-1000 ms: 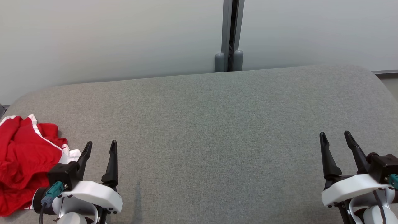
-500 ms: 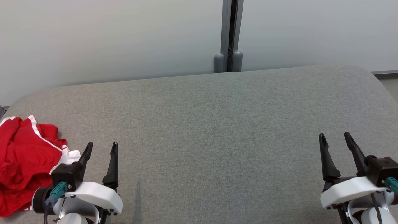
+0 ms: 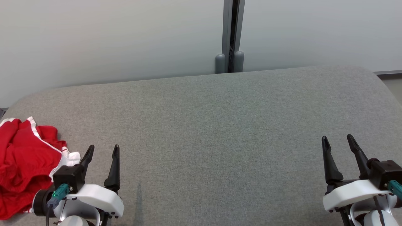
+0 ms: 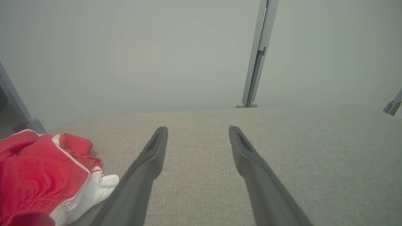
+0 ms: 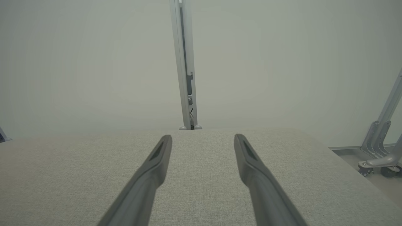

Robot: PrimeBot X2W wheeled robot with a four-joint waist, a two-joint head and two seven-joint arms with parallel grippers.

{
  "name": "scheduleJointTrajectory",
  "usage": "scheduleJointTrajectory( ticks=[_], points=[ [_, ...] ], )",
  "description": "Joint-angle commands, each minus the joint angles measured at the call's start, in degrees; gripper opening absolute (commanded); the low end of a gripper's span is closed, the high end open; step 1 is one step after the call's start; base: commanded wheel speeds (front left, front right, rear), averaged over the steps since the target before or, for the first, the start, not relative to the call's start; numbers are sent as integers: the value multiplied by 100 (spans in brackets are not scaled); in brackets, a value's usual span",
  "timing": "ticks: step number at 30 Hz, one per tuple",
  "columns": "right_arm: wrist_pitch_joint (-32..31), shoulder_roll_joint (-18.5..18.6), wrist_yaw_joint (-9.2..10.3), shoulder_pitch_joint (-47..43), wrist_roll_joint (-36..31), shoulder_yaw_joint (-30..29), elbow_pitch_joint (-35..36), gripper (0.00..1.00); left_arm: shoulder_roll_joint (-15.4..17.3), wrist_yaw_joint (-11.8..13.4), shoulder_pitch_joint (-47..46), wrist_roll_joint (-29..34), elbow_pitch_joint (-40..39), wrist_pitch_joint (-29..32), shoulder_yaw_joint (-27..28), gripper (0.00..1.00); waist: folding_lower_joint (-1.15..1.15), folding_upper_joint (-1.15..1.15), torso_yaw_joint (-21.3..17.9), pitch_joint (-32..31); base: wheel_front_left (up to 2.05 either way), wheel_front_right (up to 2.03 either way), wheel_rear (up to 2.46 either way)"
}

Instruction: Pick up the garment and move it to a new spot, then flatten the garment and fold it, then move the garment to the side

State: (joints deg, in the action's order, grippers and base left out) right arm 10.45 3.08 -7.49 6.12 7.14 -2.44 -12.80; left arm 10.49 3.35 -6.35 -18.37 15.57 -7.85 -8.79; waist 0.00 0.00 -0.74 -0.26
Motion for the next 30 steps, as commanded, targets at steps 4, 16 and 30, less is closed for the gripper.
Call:
scheduleJointTrajectory(
  ticks=[4,16,30],
  points=[
    [37,2,0,-27,54,-21,-44,100,40,-7,-34,-84,29,0,-8,100,0,0,-2,-3,0,0,0],
    [60,-3,0,-41,76,-81,-83,100,46,-10,-115,-135,61,-24,-61,100,0,0,94,4,0,0,0],
    [-135,-4,0,22,-43,85,247,100,-28,59,-369,-302,180,-205,23,100,0,0,1478,102,0,0,0]
  ],
)
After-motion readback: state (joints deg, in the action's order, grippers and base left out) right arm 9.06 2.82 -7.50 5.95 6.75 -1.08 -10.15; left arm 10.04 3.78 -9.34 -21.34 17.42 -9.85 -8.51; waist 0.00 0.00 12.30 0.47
